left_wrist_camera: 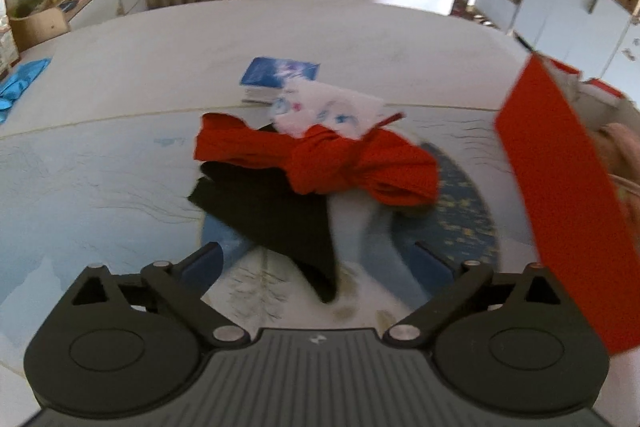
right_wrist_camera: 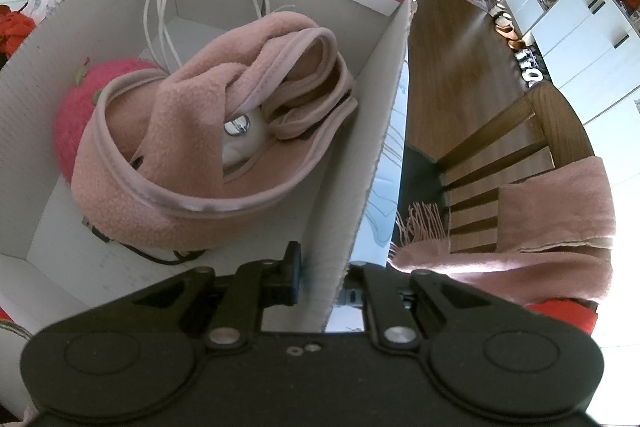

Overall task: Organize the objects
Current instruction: 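Move the left gripper back over the red and black cloths, then close the left gripper on the black cloth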

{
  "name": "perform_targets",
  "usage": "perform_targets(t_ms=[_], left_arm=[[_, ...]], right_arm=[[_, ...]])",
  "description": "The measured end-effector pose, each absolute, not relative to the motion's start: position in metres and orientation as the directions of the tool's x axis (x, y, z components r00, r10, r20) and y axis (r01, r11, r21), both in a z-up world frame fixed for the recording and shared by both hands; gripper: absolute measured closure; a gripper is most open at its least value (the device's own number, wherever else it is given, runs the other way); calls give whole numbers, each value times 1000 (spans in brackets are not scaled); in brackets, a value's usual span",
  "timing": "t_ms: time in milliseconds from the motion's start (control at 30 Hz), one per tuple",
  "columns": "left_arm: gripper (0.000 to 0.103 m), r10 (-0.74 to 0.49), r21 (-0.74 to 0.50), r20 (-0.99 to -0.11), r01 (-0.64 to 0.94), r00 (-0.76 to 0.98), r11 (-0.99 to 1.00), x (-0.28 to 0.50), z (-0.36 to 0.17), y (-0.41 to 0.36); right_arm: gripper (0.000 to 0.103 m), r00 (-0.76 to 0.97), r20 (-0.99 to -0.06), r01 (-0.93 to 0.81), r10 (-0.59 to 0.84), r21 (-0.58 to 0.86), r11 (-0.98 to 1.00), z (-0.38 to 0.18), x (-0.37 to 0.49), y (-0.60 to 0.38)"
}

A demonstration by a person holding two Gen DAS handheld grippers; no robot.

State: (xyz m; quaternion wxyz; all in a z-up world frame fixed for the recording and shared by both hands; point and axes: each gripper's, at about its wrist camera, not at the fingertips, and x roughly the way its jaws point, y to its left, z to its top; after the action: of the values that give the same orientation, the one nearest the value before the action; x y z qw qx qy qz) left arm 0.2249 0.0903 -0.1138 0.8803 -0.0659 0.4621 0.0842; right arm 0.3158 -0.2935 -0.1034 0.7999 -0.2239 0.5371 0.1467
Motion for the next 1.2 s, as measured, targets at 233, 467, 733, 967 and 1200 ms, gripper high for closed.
perform_targets(t_ms=[233,467,733,967,1200], left_arm=[[3,129,25,-860,-211,494,977,247,-135,93],[3,174,70,-857,-225,484,972,257,-143,90],[27,147,36,-867,-235,476,971,257,-148,92],[68,131,11,-872,-250,471,968,249,-147,97],[90,120,-3,-870,-249,477,968,238,-142,96]], right_arm=[[91,374,-927,-474,-15,-205,856,-106,318,-292],[91,371,-929,-475,-18,-206,855,-107,319,-292],[91,370,-929,-474,-17,-205,856,-107,320,-291],[91,373,-928,-476,-18,-207,855,-106,320,-291],[91,379,-925,-471,-18,-210,857,-107,317,-291]])
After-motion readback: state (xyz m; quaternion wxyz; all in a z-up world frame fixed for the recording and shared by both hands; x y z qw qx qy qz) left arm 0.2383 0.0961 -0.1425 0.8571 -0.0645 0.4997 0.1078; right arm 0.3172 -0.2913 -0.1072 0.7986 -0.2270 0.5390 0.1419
